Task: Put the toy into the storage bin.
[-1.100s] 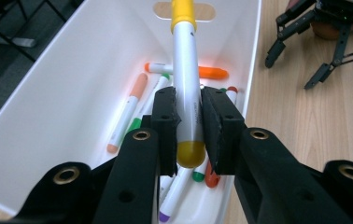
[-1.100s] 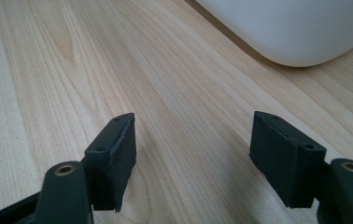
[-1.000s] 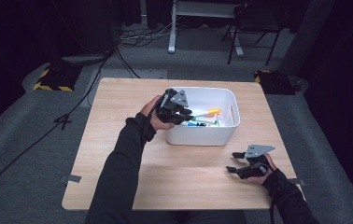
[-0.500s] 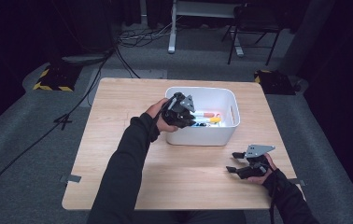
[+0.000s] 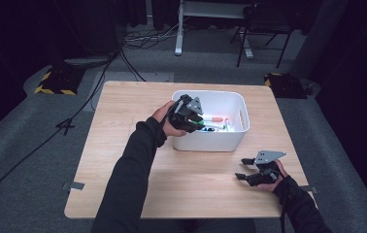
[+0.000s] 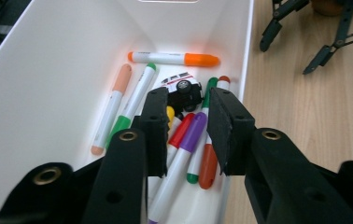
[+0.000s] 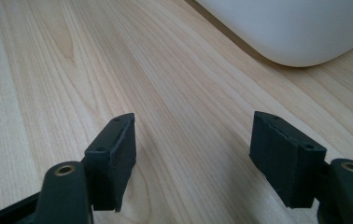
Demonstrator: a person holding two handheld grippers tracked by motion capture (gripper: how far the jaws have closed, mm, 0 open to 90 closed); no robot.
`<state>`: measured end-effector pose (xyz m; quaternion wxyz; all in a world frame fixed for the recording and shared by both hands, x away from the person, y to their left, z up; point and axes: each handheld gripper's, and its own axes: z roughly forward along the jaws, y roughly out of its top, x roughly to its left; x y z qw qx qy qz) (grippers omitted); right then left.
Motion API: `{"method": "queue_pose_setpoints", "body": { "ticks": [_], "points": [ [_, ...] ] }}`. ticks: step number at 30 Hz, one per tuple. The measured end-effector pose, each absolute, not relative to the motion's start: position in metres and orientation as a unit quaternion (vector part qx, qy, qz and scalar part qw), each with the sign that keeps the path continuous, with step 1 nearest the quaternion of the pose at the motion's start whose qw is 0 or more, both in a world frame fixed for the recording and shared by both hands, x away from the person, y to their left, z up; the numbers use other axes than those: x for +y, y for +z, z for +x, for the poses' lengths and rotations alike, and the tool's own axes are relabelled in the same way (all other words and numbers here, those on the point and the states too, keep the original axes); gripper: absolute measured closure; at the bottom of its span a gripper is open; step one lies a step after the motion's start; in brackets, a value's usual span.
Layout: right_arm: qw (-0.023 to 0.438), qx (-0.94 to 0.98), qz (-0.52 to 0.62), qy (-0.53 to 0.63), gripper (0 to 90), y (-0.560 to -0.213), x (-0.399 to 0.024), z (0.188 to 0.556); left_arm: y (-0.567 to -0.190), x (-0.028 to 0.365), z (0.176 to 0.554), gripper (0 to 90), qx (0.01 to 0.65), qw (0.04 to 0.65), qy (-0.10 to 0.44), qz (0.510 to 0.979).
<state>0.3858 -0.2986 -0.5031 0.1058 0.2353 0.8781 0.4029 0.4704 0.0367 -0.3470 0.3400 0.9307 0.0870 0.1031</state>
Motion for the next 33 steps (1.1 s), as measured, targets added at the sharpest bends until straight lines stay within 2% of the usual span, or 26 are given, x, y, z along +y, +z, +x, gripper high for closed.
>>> {"method": "queue_pose_setpoints", "body": {
  "ticks": [7,14,20,27,33],
  "points": [
    [0.105,0.878,0.236,0.403,32.0,-0.503,-0.299,0.386,-0.345,0.052,0.470,55.7,0.114,0.362,0.124,0.917],
    [0.105,0.878,0.236,0.403,32.0,-0.503,-0.299,0.386,-0.339,0.075,0.464,36.4,0.165,0.394,0.162,0.889],
    [0.105,0.878,0.236,0.403,32.0,-0.503,-0.299,0.386,-0.335,0.094,0.450,20.0,0.199,0.385,0.200,0.879],
    [0.103,0.877,0.237,0.404,32.0,-0.503,-0.299,0.386,-0.338,0.124,0.430,16.6,0.224,0.391,0.231,0.862],
    [0.102,0.877,0.239,0.403,32.0,-0.503,-0.299,0.386,-0.348,0.149,0.417,16.1,0.240,0.395,0.233,0.855]
  ]
}}
